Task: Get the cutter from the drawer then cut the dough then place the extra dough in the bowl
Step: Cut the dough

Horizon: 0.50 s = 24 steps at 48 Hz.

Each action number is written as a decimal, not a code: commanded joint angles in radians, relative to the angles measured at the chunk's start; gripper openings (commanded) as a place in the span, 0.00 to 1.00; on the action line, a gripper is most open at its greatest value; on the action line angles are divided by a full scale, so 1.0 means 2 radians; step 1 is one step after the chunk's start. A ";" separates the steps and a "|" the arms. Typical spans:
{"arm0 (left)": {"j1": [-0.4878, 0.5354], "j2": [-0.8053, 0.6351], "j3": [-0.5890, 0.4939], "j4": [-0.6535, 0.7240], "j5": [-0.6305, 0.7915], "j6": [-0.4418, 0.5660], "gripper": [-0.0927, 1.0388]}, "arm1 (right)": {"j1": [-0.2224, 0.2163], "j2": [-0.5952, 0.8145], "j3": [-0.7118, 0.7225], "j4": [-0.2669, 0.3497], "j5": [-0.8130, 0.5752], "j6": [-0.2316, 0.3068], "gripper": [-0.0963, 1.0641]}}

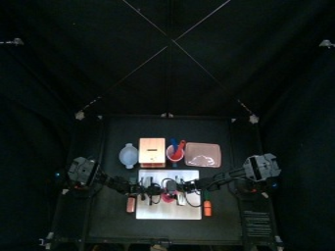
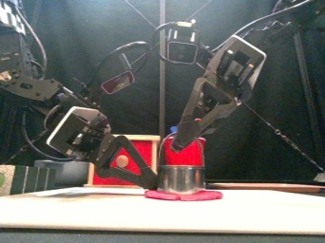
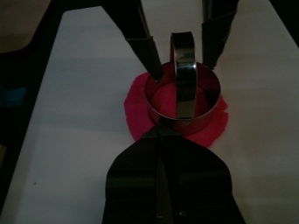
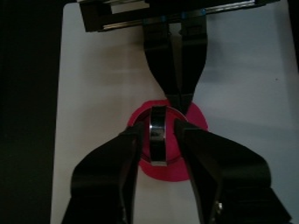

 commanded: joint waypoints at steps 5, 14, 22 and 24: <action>-0.001 0.002 -0.004 -0.005 0.004 0.001 0.45 | 0.001 -0.009 -0.012 -0.001 0.015 0.001 0.57; -0.001 0.002 -0.003 -0.005 0.004 0.001 0.45 | -0.002 -0.008 -0.013 -0.001 0.025 -0.002 0.51; -0.001 0.002 -0.003 -0.005 0.004 0.001 0.45 | -0.001 -0.028 -0.020 -0.001 0.039 0.000 0.48; -0.001 0.002 -0.003 -0.005 0.004 0.001 0.45 | -0.001 -0.035 -0.021 -0.001 0.043 0.000 0.48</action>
